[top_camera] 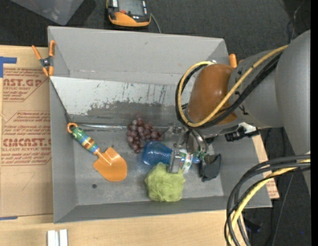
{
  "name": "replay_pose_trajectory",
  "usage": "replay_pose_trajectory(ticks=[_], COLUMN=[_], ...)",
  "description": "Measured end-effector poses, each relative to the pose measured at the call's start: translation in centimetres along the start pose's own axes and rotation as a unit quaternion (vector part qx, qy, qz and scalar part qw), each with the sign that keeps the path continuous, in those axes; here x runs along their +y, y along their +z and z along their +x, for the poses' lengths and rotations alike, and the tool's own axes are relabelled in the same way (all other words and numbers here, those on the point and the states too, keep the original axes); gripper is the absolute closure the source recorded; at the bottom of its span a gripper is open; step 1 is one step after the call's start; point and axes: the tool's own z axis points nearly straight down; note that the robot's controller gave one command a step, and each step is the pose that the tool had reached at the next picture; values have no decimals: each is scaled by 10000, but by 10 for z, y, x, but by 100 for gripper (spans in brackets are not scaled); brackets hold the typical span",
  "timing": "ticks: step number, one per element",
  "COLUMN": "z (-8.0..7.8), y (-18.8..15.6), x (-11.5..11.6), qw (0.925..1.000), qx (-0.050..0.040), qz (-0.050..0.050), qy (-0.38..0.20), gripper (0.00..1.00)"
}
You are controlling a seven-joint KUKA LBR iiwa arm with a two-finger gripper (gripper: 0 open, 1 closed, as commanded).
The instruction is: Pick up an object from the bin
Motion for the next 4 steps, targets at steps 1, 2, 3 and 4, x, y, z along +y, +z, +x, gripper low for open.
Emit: replay_pose_trajectory(ticks=[1, 2, 3, 4], z=[-10, -9, -8, -7], y=[31, 31, 31, 25], x=[14, 13, 13, 13], qw=[9987, 9969, 9964, 9963], qx=[-83, -36, -28, -12], qz=[-19, -13, -12, -11], qy=[505, 787, 846, 859], gripper=[0, 100, 100, 100])
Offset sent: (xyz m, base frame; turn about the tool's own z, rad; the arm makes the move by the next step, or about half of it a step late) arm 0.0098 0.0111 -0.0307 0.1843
